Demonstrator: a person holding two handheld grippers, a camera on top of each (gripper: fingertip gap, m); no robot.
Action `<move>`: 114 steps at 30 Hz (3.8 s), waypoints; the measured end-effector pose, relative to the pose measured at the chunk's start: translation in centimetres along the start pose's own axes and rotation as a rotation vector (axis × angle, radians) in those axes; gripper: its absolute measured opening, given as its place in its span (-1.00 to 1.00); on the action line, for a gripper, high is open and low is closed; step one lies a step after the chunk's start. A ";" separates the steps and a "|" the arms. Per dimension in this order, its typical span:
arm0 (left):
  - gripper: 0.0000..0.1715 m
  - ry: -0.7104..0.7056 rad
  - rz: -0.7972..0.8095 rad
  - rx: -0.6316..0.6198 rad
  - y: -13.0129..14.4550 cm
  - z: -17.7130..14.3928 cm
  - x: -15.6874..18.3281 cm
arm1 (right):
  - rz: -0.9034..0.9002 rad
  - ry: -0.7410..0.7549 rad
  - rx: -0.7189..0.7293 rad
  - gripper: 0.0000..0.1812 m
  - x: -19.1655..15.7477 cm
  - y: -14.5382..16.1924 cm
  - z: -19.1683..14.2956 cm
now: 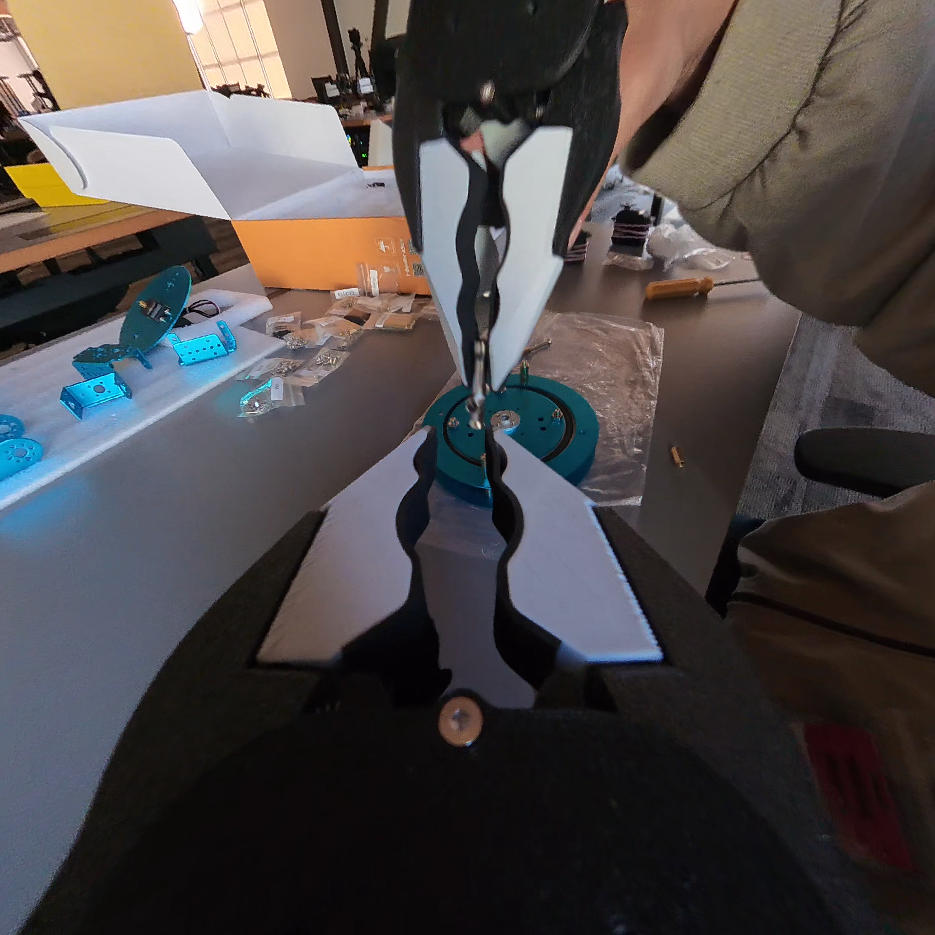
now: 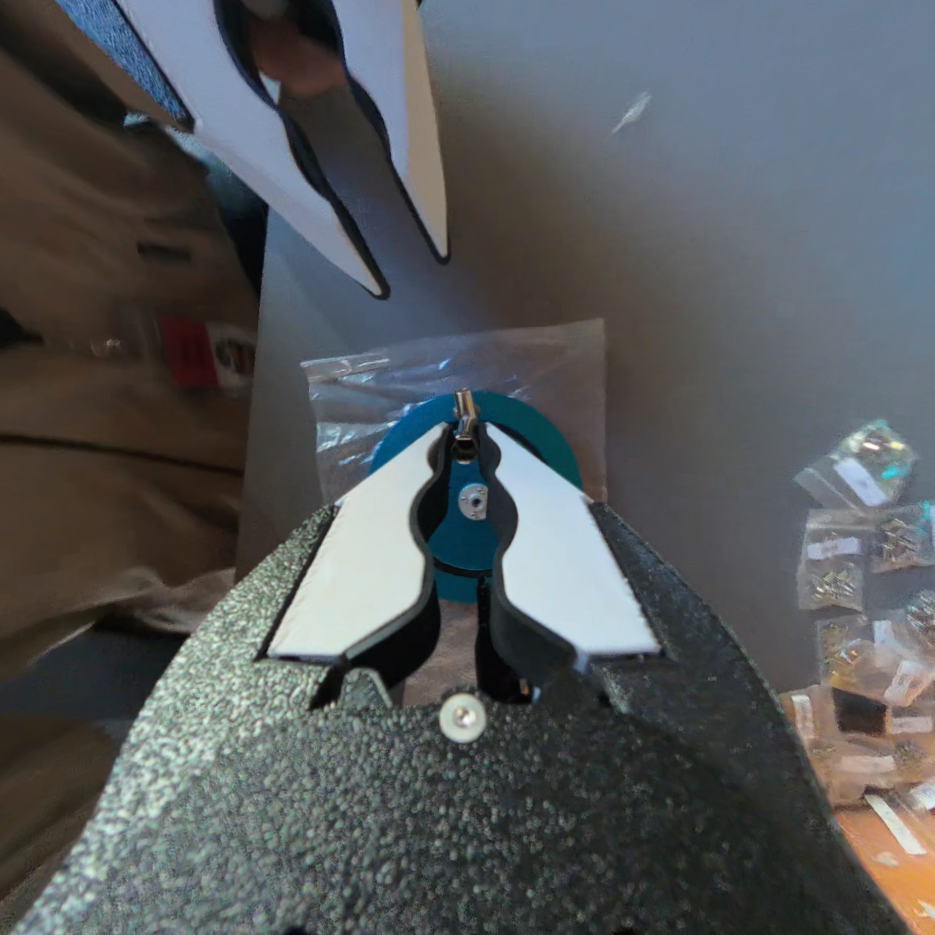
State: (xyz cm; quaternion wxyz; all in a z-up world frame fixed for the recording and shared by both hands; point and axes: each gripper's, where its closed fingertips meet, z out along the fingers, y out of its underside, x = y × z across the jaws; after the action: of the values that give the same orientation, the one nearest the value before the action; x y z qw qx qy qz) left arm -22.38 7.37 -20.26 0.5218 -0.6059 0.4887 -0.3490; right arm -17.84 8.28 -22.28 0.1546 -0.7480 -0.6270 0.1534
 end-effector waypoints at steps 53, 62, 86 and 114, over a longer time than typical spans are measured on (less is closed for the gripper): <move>-0.89 0.127 -0.220 -0.333 5.7 4.7 -0.5 | -0.240 -0.062 -0.293 -0.90 -1.0 0.1 2.6; -0.89 0.113 -0.355 -0.292 5.3 4.3 -1.8 | -0.305 -0.001 -0.348 -0.90 -1.5 0.3 2.6; -0.82 0.232 -0.085 -0.422 7.1 5.3 1.4 | 0.201 -0.022 0.347 -0.90 -4.2 8.4 -1.9; -0.83 0.012 -0.164 -0.219 4.4 1.5 -0.1 | 0.300 0.261 0.467 -0.47 -2.8 2.9 1.6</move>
State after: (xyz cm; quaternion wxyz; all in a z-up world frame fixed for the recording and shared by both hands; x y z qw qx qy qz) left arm -22.02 8.03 -24.85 0.4193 -0.6949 0.4759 -0.3388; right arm -16.39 5.05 -24.83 0.3772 -0.7900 -0.4321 0.2168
